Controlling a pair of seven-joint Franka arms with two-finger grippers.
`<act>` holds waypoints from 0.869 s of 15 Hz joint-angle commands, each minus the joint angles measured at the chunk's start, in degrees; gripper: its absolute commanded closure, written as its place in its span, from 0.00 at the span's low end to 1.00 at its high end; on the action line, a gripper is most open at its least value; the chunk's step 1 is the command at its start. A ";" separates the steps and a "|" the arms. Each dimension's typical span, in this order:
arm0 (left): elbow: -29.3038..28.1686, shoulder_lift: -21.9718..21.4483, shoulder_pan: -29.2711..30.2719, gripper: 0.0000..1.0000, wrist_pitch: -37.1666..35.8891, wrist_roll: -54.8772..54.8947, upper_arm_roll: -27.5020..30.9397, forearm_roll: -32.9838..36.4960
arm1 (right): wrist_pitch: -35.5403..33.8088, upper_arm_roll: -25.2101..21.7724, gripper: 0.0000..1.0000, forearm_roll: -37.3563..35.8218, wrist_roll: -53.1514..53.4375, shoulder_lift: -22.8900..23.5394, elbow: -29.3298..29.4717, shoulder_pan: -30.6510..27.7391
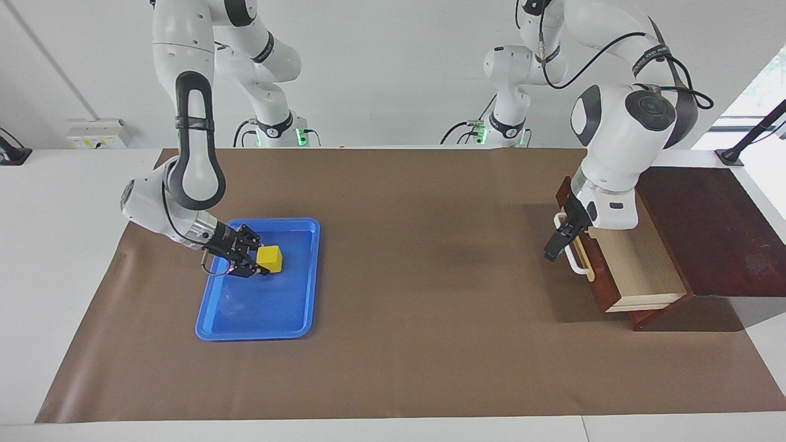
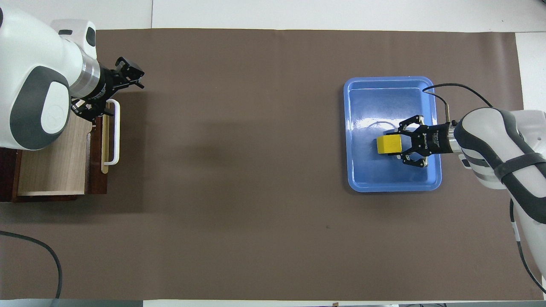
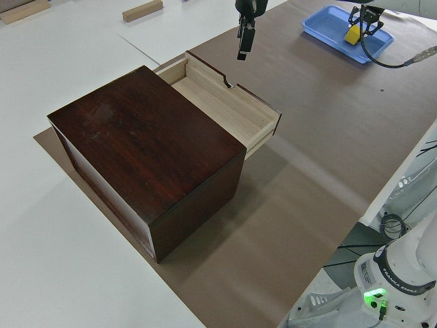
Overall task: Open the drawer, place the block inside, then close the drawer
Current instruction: 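Lift the block with the right gripper toward the left gripper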
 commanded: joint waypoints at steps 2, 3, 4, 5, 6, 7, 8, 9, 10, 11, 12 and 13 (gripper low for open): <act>1.31 0.74 -0.22 0.00 0.48 -10.80 0.04 -1.55 | -6.11 0.12 1.00 0.60 3.97 -0.52 6.22 -0.21; 1.23 0.65 -0.39 0.00 0.39 -12.30 0.04 -1.55 | -7.60 0.12 1.00 0.60 4.50 -0.52 7.63 -0.03; 1.14 0.48 -0.48 0.00 0.39 -14.14 0.04 -1.55 | -8.66 0.12 1.00 0.51 5.46 -0.61 8.78 0.06; 1.14 0.39 -0.66 0.00 0.30 -16.42 0.04 -1.55 | -9.45 0.21 1.00 -0.45 6.52 -0.69 9.66 0.32; 1.14 0.39 -0.74 0.00 0.39 -18.01 0.04 -1.55 | -9.64 0.56 1.00 -2.11 6.96 -0.87 9.84 1.45; 1.05 0.39 -0.75 0.00 0.30 -20.11 0.04 -1.55 | -9.64 0.48 1.00 -2.56 7.49 -1.13 9.84 3.38; 1.14 0.39 -0.75 0.00 0.39 -22.40 0.04 -1.55 | -9.12 0.48 1.00 -2.66 9.23 -1.57 9.93 4.88; 1.14 0.39 -0.75 0.00 0.48 -25.21 -0.05 -1.55 | -8.76 0.48 1.00 -2.66 10.30 -1.57 10.19 6.37; 1.22 0.39 -0.83 0.00 0.48 -27.84 -0.05 -1.55 | -8.50 0.39 1.00 -2.66 10.92 -1.57 10.37 8.47; 1.31 0.39 -0.75 0.00 0.56 -30.48 -0.05 -1.55 | -7.02 0.39 1.00 -2.83 11.01 -1.40 11.15 10.67; 1.31 0.39 -0.75 0.00 0.48 -31.55 -0.14 -1.55 | -5.70 0.39 1.00 -2.83 12.23 -1.40 11.16 12.08; 1.31 0.39 -0.83 0.00 0.30 -32.52 -0.22 -1.55 | -3.86 0.39 1.00 -2.83 14.68 -1.31 11.25 14.10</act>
